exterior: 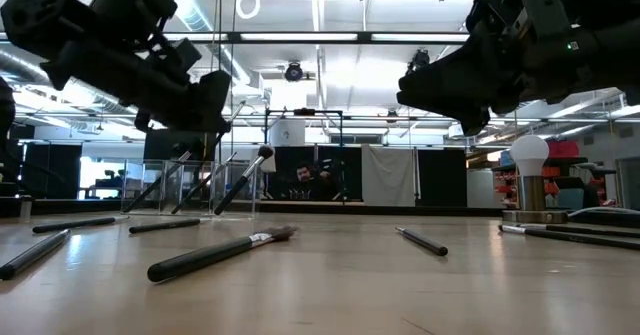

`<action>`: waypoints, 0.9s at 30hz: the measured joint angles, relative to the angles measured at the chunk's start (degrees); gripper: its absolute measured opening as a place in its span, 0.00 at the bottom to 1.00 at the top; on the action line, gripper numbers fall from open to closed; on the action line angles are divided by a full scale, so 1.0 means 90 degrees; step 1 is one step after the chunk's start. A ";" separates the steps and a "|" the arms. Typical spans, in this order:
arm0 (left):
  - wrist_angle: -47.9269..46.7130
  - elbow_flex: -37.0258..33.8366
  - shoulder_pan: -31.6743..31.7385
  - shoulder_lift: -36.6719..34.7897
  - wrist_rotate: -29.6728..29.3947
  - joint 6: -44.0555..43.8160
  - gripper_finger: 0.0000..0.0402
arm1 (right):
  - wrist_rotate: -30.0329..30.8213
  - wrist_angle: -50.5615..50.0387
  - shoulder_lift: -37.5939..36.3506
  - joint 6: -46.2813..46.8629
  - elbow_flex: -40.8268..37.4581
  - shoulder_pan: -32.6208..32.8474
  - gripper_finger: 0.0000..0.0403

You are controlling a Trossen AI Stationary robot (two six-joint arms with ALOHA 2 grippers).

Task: Pick & Place Makeup Brushes
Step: Put the black eyeshadow brush into the transparent organizer, then put the black liner brush into the transparent organizer

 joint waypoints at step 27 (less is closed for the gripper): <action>-0.0731 0.0461 -0.0050 -0.0234 0.0950 0.0456 0.22 | 0.0002 -0.0047 -0.0005 0.0000 0.0000 0.0000 0.28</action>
